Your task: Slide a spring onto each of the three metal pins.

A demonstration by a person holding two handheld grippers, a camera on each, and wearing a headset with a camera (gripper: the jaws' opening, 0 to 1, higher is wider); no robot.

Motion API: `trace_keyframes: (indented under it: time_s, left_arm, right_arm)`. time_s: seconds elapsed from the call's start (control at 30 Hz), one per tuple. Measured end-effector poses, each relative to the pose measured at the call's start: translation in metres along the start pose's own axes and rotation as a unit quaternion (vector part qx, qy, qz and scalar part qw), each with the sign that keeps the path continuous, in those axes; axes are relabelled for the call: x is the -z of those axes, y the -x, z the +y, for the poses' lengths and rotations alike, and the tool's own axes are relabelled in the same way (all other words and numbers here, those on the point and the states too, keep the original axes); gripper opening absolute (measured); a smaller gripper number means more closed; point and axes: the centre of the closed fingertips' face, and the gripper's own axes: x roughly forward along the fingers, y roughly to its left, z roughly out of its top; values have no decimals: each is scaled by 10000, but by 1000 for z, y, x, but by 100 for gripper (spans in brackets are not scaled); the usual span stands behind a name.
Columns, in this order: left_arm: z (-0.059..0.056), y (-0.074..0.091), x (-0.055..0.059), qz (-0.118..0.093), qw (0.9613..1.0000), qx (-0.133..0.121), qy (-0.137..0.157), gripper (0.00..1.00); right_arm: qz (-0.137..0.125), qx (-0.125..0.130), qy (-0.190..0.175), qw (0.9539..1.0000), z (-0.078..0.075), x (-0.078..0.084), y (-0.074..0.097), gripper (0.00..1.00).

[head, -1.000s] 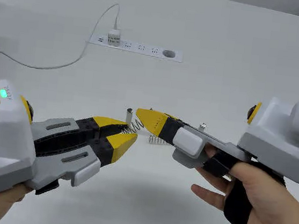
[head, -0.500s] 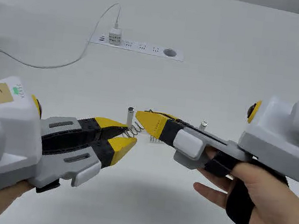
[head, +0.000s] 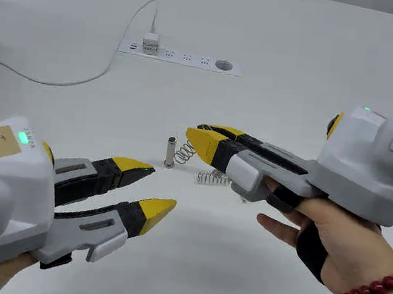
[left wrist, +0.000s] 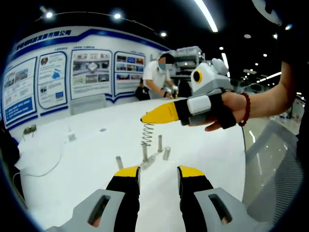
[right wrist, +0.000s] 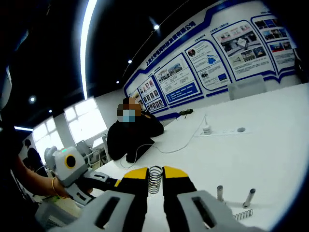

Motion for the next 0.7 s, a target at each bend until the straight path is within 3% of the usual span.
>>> trace_keyframes:
  time_s: [0.3,0.7]
  left_arm:
    - [-3,0,10,79,9999,-2,146,42]
    - [1,-4,21,206,9990,-147,357,56]
  right_arm:
    - [88,212,708,9972,-20,-5,-17,12]
    - [140,286,1125,9931,-35,-2,-41,12]
